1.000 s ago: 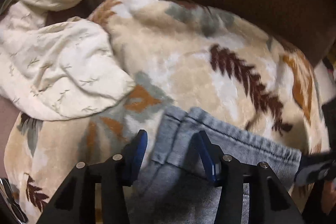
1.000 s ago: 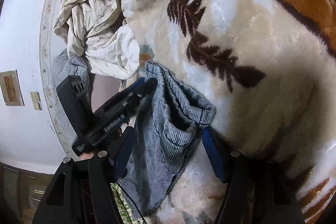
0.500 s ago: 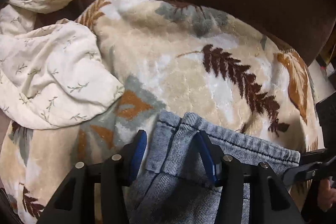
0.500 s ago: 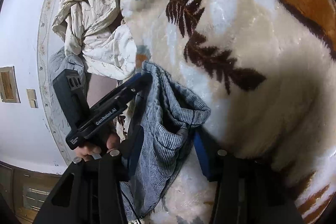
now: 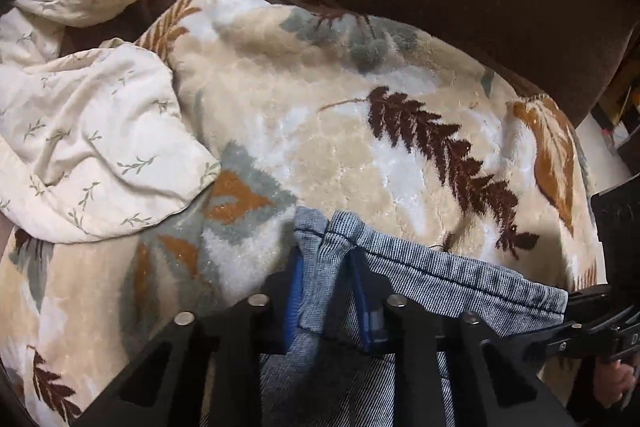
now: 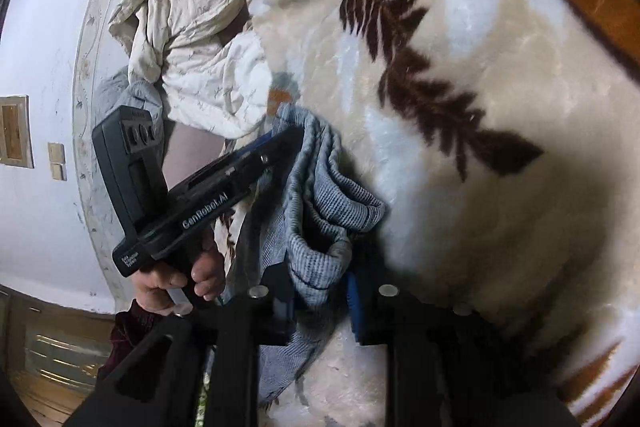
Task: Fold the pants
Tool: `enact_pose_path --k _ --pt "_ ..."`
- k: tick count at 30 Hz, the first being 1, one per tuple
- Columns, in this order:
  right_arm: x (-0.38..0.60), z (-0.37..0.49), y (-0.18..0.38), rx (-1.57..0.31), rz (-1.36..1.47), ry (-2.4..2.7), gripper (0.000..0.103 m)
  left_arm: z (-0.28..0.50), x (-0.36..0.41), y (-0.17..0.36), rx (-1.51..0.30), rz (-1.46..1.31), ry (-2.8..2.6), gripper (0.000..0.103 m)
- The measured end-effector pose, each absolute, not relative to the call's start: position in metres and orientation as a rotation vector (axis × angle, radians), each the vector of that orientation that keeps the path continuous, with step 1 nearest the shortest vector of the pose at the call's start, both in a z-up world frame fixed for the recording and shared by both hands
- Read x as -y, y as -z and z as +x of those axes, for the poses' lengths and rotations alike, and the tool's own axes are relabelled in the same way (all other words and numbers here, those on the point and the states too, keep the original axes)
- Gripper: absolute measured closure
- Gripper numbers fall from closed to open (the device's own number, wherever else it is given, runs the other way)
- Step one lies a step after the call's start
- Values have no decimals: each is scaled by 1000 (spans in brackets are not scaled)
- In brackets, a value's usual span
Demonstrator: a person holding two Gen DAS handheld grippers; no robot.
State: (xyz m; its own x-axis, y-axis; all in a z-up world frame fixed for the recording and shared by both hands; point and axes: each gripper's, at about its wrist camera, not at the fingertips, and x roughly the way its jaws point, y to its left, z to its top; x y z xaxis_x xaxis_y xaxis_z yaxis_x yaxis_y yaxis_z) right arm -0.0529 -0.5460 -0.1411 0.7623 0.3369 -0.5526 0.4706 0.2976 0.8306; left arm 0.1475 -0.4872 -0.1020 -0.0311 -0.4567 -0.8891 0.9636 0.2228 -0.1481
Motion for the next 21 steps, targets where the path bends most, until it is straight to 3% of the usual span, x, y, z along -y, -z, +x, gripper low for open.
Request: enact_pose_path --k 12,21 --pt "517 -53 84 -689 1062 65 86 159 437 45 -925 461 1308 90" --pt "447 -43 28 -637 720 1 88 177 350 4 -828 238 1301 90"
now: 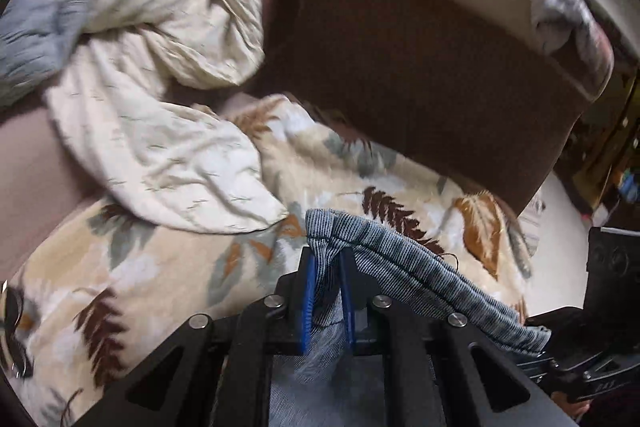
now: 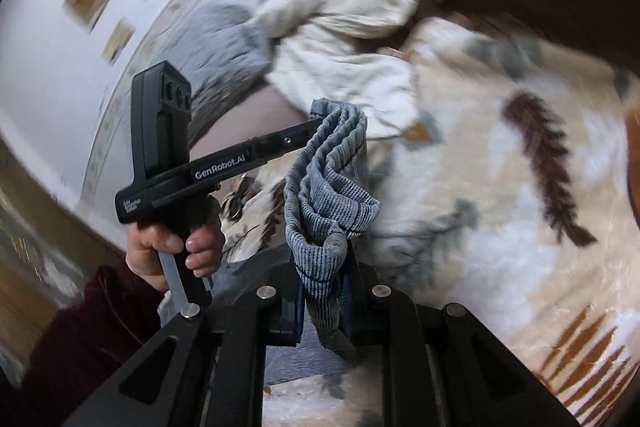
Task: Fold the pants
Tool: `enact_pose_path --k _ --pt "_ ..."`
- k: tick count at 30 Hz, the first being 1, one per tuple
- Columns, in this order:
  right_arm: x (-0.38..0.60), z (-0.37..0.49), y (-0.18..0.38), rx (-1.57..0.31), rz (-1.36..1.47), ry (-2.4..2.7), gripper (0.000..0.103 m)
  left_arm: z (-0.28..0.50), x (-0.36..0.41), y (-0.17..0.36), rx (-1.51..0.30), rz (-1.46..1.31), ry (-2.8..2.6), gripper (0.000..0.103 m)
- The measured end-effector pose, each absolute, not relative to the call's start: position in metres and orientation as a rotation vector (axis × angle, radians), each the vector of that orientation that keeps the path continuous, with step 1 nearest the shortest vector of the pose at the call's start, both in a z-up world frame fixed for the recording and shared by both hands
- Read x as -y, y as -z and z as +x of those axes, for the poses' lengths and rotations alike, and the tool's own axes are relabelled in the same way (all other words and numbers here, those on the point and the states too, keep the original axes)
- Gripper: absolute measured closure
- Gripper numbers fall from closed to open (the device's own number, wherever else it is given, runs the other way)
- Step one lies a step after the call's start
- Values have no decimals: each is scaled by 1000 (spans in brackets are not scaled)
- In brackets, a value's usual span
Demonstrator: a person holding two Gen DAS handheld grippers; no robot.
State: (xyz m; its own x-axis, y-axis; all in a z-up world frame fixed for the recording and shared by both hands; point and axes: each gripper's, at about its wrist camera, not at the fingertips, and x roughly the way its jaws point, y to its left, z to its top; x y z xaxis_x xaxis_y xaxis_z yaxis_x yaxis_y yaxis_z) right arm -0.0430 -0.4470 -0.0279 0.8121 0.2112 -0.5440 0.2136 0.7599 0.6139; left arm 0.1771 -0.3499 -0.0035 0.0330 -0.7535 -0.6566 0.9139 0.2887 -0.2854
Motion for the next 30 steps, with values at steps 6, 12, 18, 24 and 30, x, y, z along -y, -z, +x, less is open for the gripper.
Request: enact_pose_path --k 6,12,18,24,30 --pt "387 -29 20 -664 557 -72 88 192 276 11 -831 180 1250 90" --pt "326 -9 41 -782 463 -150 88 204 212 40 -869 134 1172 91" --pt "270 13 81 -932 391 -201 87 221 154 84 -965 137 1008 91" --pt "251 24 105 -1067 348 -225 74 225 116 87 -977 86 875 90" --pt "264 25 95 -1108 539 -447 41 190 128 56 -904 55 925 89"
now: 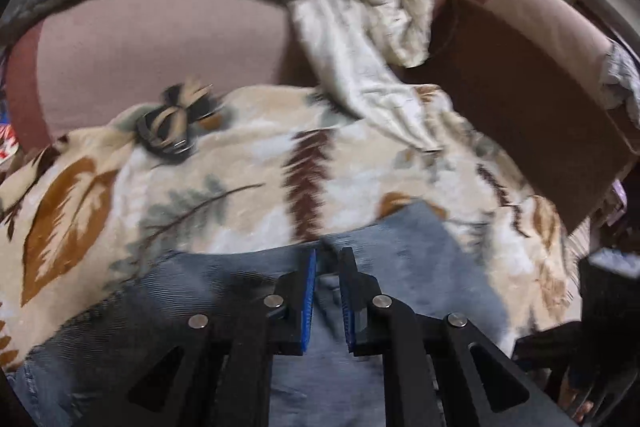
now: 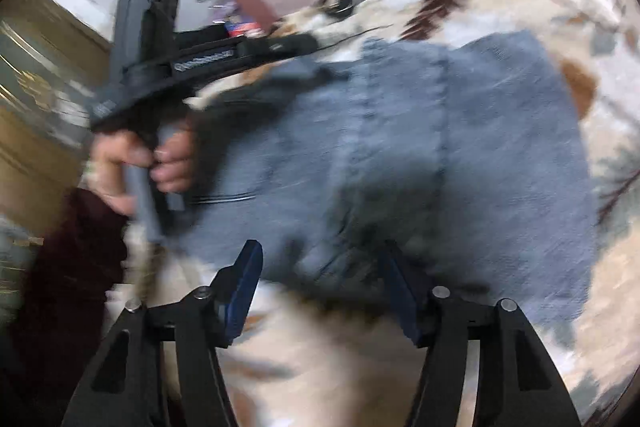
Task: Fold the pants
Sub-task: 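Lay the folded jeans down and open both grippers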
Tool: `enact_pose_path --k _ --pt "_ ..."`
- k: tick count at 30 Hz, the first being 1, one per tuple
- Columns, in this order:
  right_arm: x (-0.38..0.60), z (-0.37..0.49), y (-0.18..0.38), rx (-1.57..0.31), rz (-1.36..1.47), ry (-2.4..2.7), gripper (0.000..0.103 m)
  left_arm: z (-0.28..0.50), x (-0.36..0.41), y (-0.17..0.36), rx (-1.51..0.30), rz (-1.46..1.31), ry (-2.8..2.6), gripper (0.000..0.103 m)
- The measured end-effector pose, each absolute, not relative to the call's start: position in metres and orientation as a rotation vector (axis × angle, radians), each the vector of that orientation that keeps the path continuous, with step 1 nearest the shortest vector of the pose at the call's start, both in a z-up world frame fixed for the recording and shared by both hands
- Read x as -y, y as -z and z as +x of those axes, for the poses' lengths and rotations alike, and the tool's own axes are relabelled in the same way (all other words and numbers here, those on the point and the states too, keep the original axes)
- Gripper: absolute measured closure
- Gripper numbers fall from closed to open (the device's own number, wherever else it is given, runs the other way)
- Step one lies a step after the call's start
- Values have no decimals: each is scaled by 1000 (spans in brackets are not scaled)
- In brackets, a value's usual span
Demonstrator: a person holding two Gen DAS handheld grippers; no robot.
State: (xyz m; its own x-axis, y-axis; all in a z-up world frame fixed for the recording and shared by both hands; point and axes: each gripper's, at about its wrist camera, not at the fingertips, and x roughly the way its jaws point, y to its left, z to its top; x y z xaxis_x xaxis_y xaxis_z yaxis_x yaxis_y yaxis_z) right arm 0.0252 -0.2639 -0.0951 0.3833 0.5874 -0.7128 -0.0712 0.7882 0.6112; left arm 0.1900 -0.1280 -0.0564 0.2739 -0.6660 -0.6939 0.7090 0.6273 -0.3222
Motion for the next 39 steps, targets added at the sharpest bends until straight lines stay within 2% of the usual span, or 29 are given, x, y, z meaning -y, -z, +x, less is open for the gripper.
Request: enact_pose_path --k 7,13,17,19,23,25,27,30,32,34,39 --pt "326 8 70 -961 595 -278 41 165 190 62 -931 213 831 88" --pt "338 17 85 -998 601 -160 41 160 202 105 -1108 311 672 89" --pt "327 23 98 -1078 553 -174 41 152 191 102 -1082 281 642 87" --pt "322 27 111 -1133 537 -151 41 147 177 95 -1082 258 593 67" --pt "319 28 109 -1126 538 -142 41 114 124 69 -954 184 537 60" --pt "319 23 103 -1090 556 -152 41 90 86 52 -856 148 436 30" --pt "315 19 94 -1050 546 -159 41 60 38 38 -738 89 279 19" --pt "298 12 80 -977 483 -178 41 24 -19 26 -626 6 60 15" --pt "281 12 72 -949 434 -210 41 -1 -61 24 -534 -88 -129 3" --pt "260 16 65 -929 399 -250 41 -15 -99 28 -477 -210 -249 0" --pt "176 51 40 -929 280 -370 41 1 -149 53 -589 -339 -362 0"
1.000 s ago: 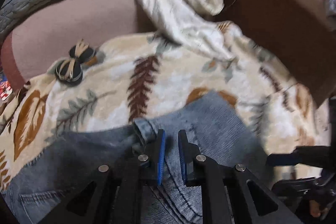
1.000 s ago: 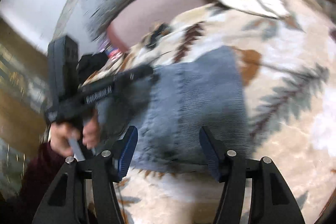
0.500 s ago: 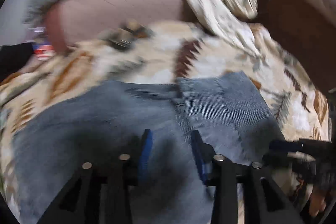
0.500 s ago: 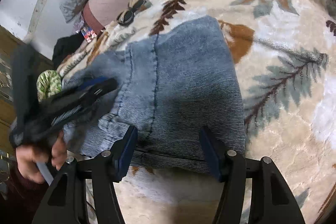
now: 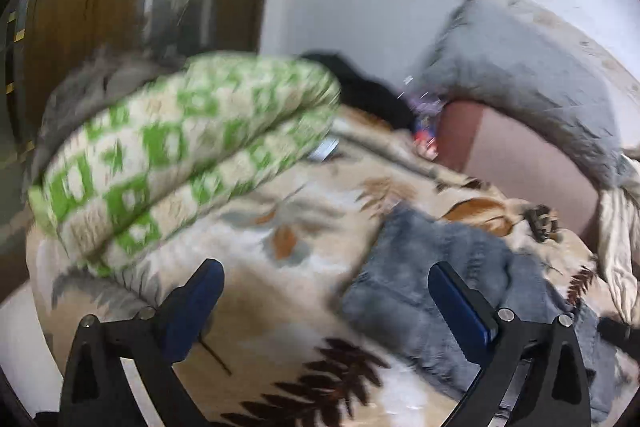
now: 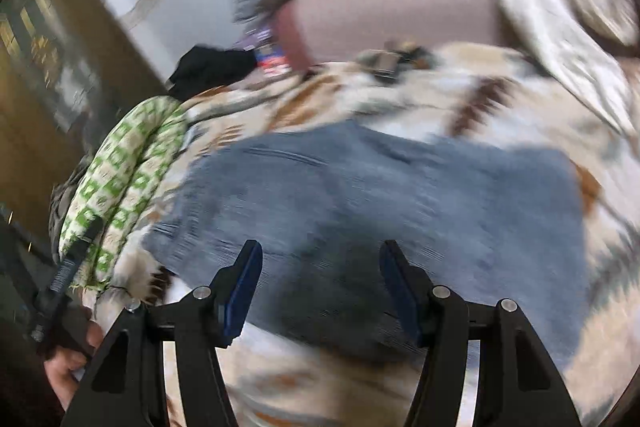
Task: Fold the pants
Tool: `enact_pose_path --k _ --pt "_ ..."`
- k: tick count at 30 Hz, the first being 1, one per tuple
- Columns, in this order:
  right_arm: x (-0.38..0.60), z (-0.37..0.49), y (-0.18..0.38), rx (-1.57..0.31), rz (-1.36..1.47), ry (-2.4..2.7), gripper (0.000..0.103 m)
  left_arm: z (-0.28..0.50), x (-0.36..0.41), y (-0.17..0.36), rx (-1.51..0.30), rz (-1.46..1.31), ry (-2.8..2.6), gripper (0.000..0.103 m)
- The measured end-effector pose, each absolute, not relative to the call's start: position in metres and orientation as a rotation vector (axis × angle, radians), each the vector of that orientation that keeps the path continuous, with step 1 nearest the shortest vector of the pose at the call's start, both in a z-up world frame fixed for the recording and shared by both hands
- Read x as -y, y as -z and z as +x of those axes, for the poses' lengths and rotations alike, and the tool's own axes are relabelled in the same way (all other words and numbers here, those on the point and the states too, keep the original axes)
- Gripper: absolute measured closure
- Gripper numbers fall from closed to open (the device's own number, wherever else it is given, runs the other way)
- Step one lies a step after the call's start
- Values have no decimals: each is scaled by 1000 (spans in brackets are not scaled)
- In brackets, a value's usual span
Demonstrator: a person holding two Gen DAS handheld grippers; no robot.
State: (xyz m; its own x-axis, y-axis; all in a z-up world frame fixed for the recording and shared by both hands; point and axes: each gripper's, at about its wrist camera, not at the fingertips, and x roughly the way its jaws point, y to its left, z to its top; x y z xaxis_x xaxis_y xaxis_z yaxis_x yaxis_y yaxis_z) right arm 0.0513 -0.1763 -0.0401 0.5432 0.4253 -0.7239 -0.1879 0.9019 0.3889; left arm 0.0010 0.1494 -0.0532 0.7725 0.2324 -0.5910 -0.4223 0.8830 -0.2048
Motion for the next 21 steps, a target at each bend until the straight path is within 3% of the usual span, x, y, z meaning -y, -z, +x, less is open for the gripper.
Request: enact_pose_path --k 4,9,18,20,21 --pt "100 94 17 -930 166 -461 40 8 -161 68 -653 -499 -333 0" --pt "15 148 3 -960 43 -571 32 18 -140 77 -684 -479 -239 0" --pt "-75 219 46 -1137 -140 -624 32 48 -129 95 -744 -490 -131 1" --pt "-90 228 58 -1178 -211 -641 32 51 -129 98 -750 -498 -113 7" --pt "-97 232 65 -1200 -243 -645 32 54 -129 102 -759 -504 -97 19"
